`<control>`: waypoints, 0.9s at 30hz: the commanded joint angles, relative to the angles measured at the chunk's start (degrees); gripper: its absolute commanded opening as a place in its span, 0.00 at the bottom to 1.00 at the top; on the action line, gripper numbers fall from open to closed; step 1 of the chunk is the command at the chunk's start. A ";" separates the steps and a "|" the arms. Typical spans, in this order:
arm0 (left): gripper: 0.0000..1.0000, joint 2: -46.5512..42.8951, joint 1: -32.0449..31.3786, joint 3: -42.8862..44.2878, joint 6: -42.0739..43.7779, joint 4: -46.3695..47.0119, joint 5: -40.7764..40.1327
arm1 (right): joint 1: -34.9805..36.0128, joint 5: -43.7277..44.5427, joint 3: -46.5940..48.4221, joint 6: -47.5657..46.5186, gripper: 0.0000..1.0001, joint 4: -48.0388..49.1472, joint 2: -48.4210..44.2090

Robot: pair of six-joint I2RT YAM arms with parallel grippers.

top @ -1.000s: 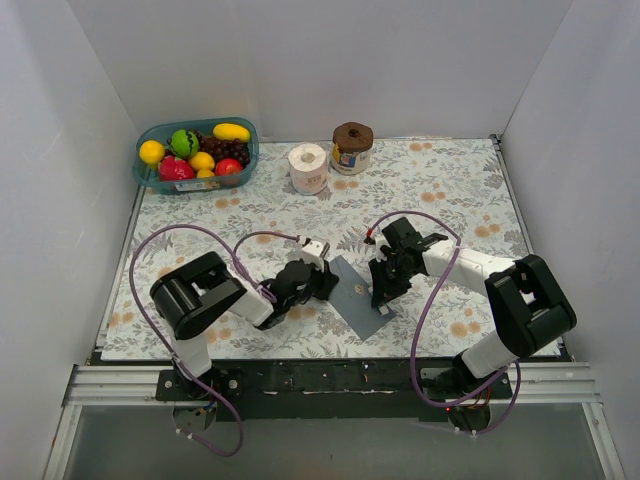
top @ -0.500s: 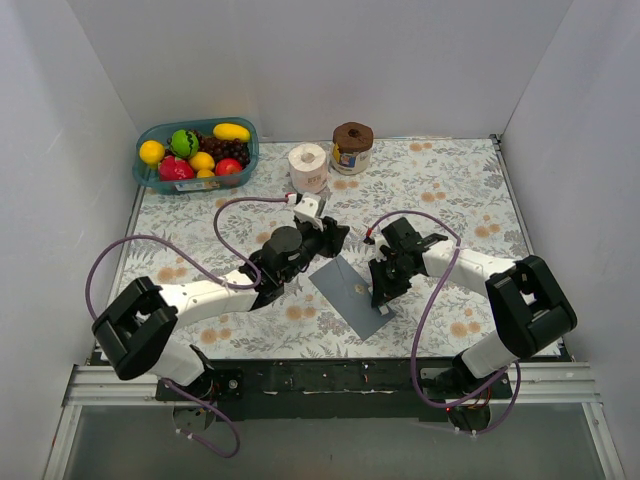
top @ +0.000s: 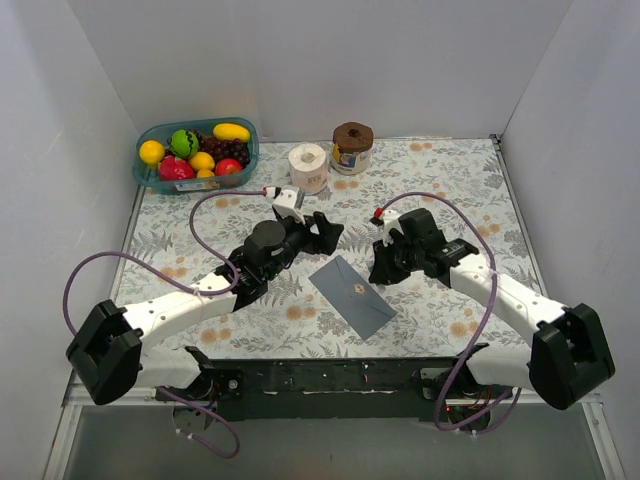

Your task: Place the letter into the envelope and seal it

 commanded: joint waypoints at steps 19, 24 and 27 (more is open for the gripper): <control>0.77 -8.63 0.55 -5.74 -13.88 13.54 25.21 | 0.07 -26.50 -8.95 1.25 0.01 31.39 -21.42; 0.85 -7.32 0.55 -4.95 -14.15 12.94 29.25 | 0.07 -29.48 -8.95 2.31 0.01 33.41 -22.91; 0.86 -6.70 0.55 -5.39 -14.93 14.33 30.75 | 0.07 -30.89 -8.34 2.31 0.01 33.59 -23.36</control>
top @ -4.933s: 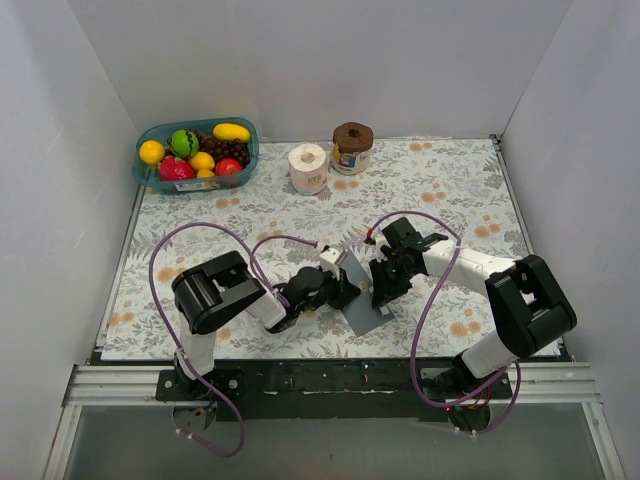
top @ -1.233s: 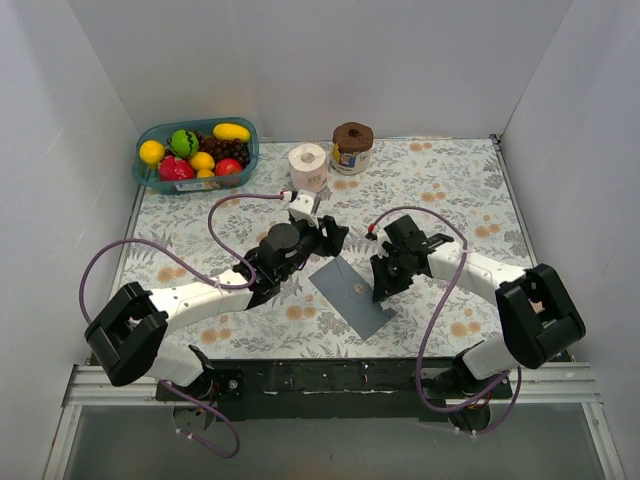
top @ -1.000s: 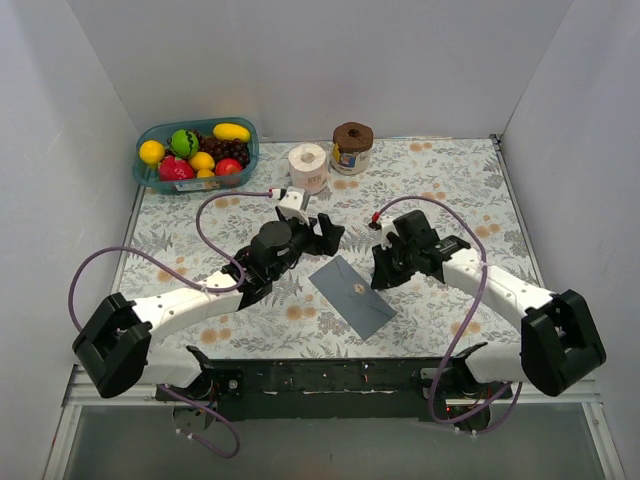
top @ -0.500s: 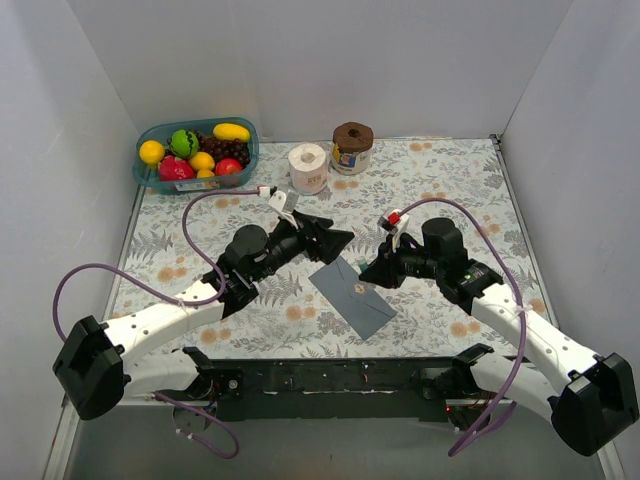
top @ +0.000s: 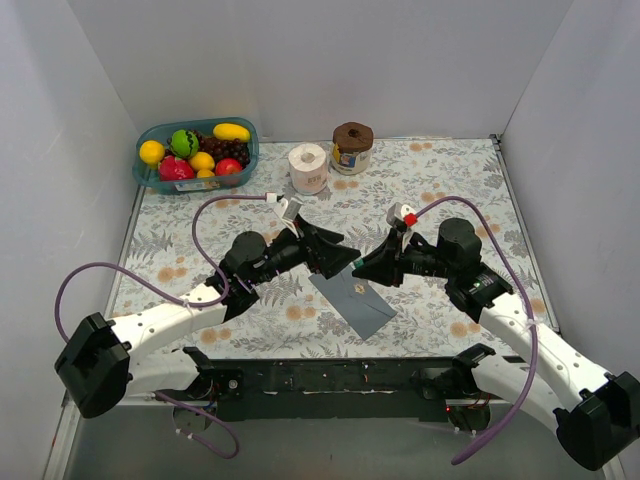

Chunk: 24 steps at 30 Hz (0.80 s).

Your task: Place the letter into the envelope and seal it

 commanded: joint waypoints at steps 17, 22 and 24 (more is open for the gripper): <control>0.66 5.63 0.24 -1.66 -7.21 12.31 10.92 | 0.07 -4.17 1.79 1.32 0.01 3.49 -1.59; 0.52 5.37 0.24 -3.24 -7.74 14.95 10.83 | 0.07 -4.52 1.79 1.59 0.01 3.58 -1.50; 0.47 5.11 0.24 -3.42 -7.74 15.30 10.75 | 0.07 -4.52 1.70 1.76 0.01 3.67 -1.41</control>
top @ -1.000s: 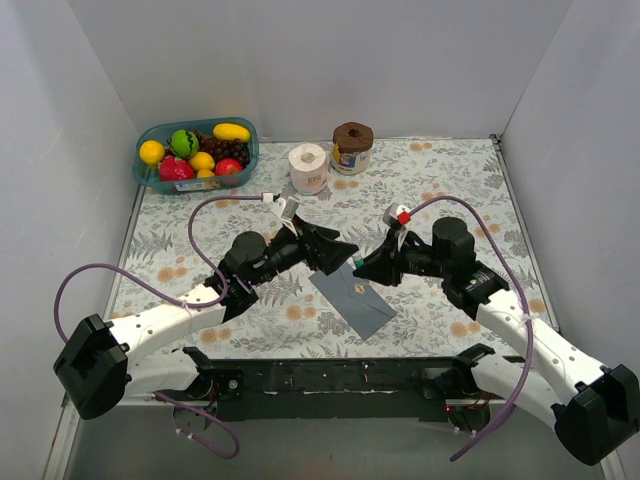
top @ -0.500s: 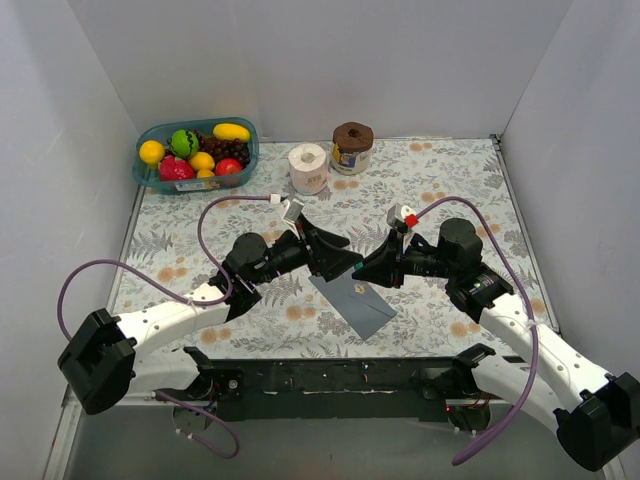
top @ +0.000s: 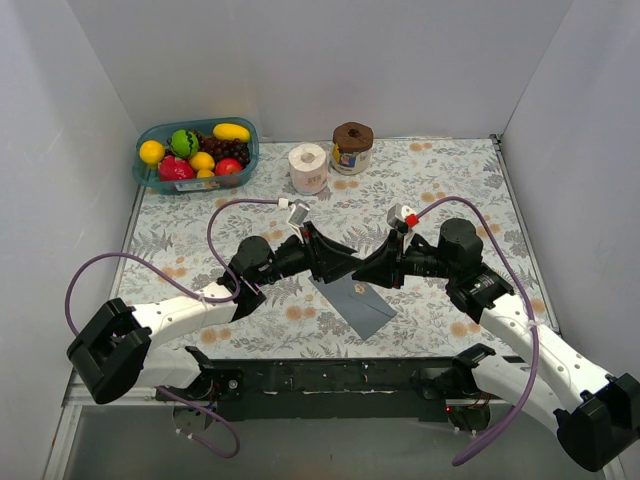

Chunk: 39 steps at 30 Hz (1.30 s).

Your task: Place the letter into the envelope and seal it

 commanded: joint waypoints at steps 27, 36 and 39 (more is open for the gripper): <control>0.21 -1.67 0.24 -0.43 0.57 3.53 0.67 | 0.07 -1.92 1.24 2.34 0.01 2.44 0.93; 0.00 -1.67 0.24 1.33 3.21 -0.68 -0.20 | 0.07 1.32 1.33 2.96 0.01 0.51 0.23; 0.00 -1.94 0.16 5.89 5.58 -11.47 -5.36 | 0.07 8.78 2.90 2.78 0.01 -3.77 0.67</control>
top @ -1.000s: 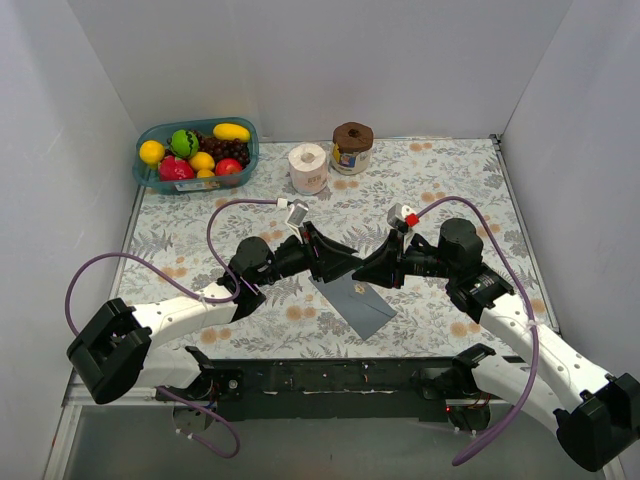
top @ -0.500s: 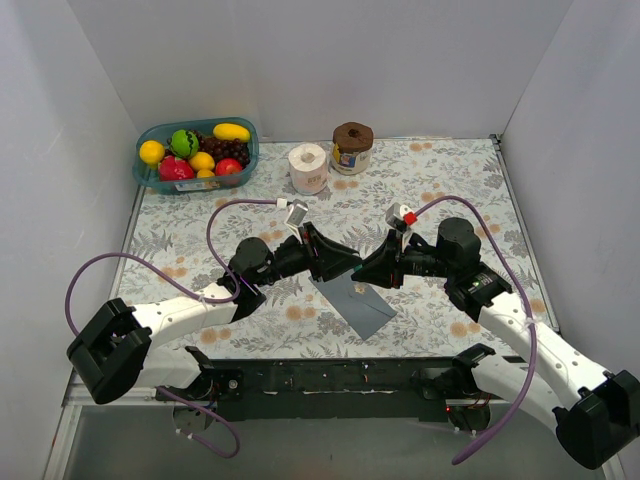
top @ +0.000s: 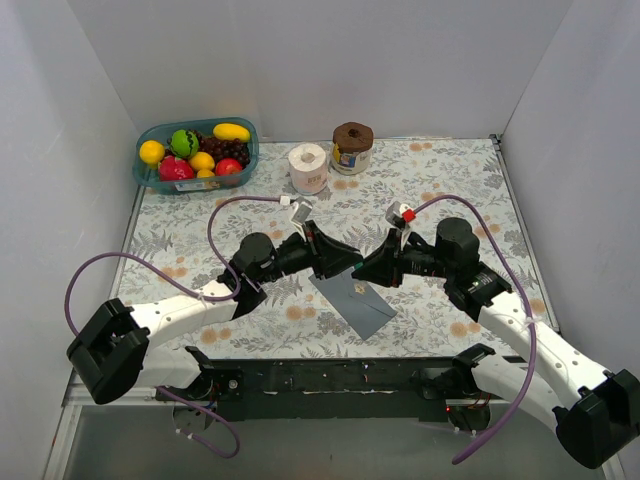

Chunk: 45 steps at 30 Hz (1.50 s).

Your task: Place the letter into the envelope and seal it

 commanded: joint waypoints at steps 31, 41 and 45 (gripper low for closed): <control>0.76 -10.90 -12.77 22.00 15.92 -26.80 -22.21 | 10.88 7.19 13.81 -6.26 0.01 -7.09 -2.46; 0.77 -15.21 -10.66 16.28 13.90 -25.13 -13.31 | 10.79 4.73 12.84 -4.41 0.01 -2.60 -7.03; 0.73 -14.25 -9.78 15.84 12.67 -23.72 -10.15 | 10.79 4.02 12.66 -3.44 0.01 -1.28 -7.65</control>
